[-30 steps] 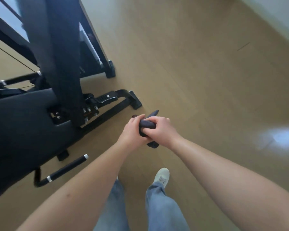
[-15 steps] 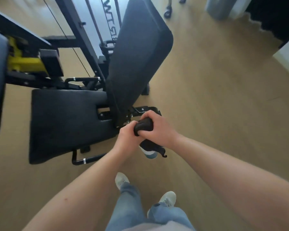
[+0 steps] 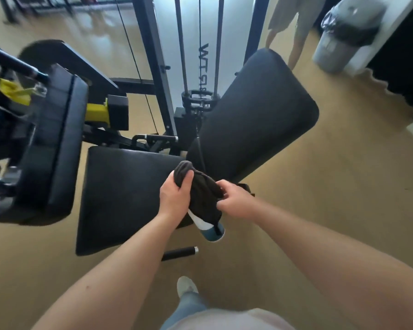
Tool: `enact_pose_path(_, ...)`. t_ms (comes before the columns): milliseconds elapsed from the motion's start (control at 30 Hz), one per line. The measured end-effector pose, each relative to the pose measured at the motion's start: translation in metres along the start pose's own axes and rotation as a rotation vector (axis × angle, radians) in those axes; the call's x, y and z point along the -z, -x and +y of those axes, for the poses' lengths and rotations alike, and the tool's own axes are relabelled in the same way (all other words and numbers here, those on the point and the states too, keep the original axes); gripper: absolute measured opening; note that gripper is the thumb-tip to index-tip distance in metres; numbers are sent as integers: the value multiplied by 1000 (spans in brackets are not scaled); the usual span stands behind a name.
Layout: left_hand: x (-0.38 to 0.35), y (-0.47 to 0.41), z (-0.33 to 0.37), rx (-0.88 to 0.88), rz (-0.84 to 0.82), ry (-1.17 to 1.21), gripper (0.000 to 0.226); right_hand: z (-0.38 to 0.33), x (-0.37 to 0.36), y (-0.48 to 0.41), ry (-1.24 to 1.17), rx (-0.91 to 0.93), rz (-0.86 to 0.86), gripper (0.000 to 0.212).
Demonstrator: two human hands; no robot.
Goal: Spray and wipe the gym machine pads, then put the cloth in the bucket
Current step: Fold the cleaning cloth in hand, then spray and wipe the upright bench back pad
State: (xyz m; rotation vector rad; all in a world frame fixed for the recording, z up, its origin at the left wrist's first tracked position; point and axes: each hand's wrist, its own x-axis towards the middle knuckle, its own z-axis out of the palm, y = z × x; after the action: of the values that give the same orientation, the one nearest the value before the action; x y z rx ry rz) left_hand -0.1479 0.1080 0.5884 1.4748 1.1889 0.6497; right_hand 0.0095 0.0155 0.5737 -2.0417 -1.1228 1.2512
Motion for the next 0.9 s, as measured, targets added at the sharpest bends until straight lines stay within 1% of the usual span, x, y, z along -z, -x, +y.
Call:
enact_pose_path(33,6,-7,-1,5,8,11,26,-8,-5,-5,-13,17,-48,68)
enact_pose_path(100,16,-19,-1,6,2,20,29,-23,-15,-16,-28,55,-65,103)
enact_pose_path(133,19,-24,0,5,-6,20,32,-31,-19,-21,-22,64,-46,114)
enact_pose_path(167,23,-30,0,5,-15,20,33,-40,-25,-28,-27,67,-27,119)
enact_pose_path(200,25,-35,1,7,-23,24,32,-49,-29,-34,-50,69,-5,115)
enact_pose_path(233,26,-40,2,14,-29,38,29,-55,-33,-39,-81,72,25,106)
enact_pose_path(300,30,-51,3,35,-38,71,24,-66,-39,-47,-167,92,85,80)
enact_pose_path(400,38,-63,5,105,-32,155,39,-69,-42,-57,-289,115,156,54)
enact_pose_path(433,40,-66,4,123,-8,186,38,-69,-41,-60,-302,93,194,47)
enact_pose_path(467,42,-68,2,133,19,204,32,-68,-40,-62,-312,56,235,43)
enact_pose_path(500,43,-69,-1,138,27,192,23,-68,-38,-65,-334,14,266,41)
enact_pose_path(533,43,-70,-6,138,1,143,18,-67,-36,-68,-368,-20,286,43)
enact_pose_path(567,42,-70,-12,139,-58,66,16,-66,-34,-71,-411,-47,287,45)
enact_pose_path(633,36,-65,-16,132,-214,-39,17,-65,-29,-77,-494,-88,276,52)
enact_pose_path(700,27,-62,-14,119,-309,-18,28,-65,-22,-84,-561,-132,283,63)
enact_pose_path(767,17,-64,-11,77,-328,-42,45,-66,-16,-92,-527,-110,289,69)
enact_pose_path(800,12,-67,-9,75,-322,-67,51,-67,-13,-94,-482,-77,281,68)
enact_pose_path(833,8,-69,-8,97,-306,-86,51,-67,-9,-97,-455,-36,271,63)
enact_pose_path(900,-1,-76,-1,158,-238,-95,38,-66,0,-104,-452,35,245,48)
